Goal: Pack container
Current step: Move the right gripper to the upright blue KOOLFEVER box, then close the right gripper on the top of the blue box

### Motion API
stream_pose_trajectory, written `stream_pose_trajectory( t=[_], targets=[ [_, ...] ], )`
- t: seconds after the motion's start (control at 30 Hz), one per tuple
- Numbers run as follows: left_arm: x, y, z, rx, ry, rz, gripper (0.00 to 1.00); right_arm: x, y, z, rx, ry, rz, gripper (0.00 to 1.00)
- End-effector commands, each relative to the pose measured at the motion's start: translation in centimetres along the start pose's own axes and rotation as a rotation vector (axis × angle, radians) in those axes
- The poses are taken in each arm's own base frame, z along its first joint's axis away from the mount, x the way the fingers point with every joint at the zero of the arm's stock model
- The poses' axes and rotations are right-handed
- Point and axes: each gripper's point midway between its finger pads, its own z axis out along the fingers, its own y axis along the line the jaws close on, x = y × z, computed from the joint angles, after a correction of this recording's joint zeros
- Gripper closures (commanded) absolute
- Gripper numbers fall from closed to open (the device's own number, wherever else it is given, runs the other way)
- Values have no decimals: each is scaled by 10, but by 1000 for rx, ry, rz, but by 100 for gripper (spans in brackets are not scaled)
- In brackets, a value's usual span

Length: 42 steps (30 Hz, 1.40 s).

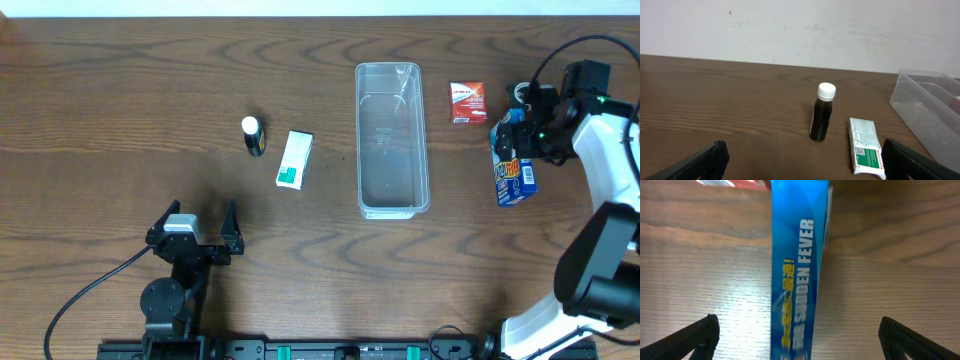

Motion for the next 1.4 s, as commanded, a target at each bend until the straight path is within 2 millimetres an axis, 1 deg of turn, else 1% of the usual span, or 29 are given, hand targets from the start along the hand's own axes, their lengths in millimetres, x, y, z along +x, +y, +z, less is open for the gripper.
stream_pose_trajectory(
  t=[0.0,0.13,0.2,0.27,0.33,0.4,0.57,0.73,0.9,0.93,1.07,1.27,1.37],
  targets=[
    [15,0,1,6,45,10,2,-1,-5,9,4,18,-11,1],
    [15,0,1,6,45,10,2,0,-5,16,1,29,-6,1],
    [15,0,1,6,45,10,2,-2,-6,16,3,23,-7,3],
    [15,0,1,6,45,10,2,-2,-6,16,3,21,-7,8],
    [15,0,1,6,45,10,2,-2,-5,16,0,20,-7,15],
    [15,0,1,6,45,10,2,-3,-4,16,-8,18,-7,18],
    [15,0,1,6,45,10,2,1,-3,22,-16,34,-5,18],
    [15,0,1,6,45,10,2,9,-1,33,-31,65,-1,15],
    [15,0,1,6,45,10,2,9,0,35,-33,66,6,16],
    [15,0,1,6,45,10,2,9,0,35,-33,66,6,18],
    [15,0,1,6,45,10,2,8,-1,35,-32,62,6,33],
    [15,0,1,6,45,10,2,5,-1,34,-33,52,5,40],
    [15,0,1,6,45,10,2,4,-1,34,-32,50,5,48]
  ],
)
